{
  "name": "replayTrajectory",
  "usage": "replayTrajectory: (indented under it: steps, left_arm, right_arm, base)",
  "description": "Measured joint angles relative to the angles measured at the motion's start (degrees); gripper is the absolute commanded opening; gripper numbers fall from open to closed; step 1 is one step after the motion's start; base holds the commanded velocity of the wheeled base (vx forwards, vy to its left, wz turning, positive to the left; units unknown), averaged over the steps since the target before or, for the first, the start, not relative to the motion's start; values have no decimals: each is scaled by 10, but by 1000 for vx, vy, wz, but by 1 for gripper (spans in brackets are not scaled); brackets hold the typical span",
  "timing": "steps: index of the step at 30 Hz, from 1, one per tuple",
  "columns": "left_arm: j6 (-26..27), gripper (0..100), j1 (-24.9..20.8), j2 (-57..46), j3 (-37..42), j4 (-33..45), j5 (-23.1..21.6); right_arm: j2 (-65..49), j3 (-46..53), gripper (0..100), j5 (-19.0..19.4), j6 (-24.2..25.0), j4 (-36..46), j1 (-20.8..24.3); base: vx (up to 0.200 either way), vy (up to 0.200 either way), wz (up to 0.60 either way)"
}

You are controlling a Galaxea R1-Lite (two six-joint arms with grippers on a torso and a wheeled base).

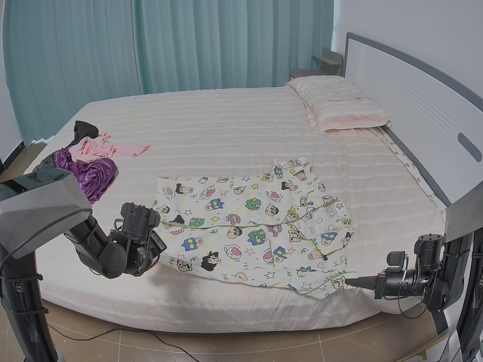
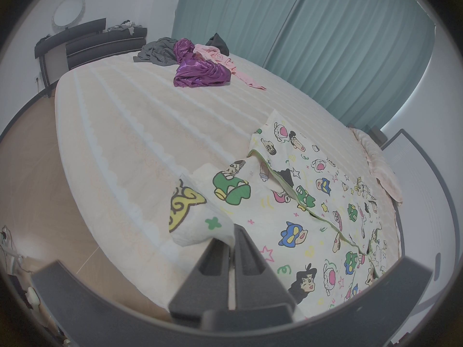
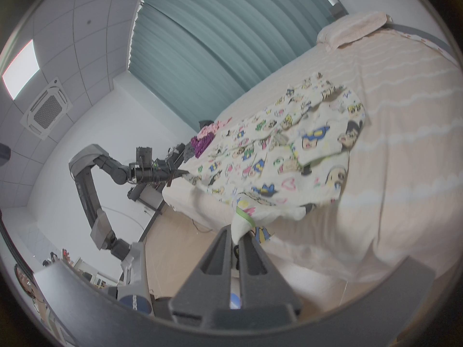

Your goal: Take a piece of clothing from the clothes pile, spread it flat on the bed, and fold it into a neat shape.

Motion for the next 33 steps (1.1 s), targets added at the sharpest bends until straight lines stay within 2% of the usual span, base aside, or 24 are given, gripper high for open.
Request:
replayTrajectory:
  steps: [5,10,21,33]
  left_arm:
    - [-4,0,2,8,-70,69,-2]
    - [-9,0,4,20,-138,158,-12]
    - [-64,0,12,56,-275,282,-68]
    - [-90,0,35,88,-337,307,-76]
  right_arm:
    - [-10,-51,0,-14,48,0,-2]
    - [-11,-101,0,-28,74,0,-4]
    - [11,-244,0,-82,118,58,-2]
    - [47,-373,0,-125,124,158,-10]
  base:
    - [0,0,0]
    - [0,0,0]
    - [0,0,0]
    - [0,0,0]
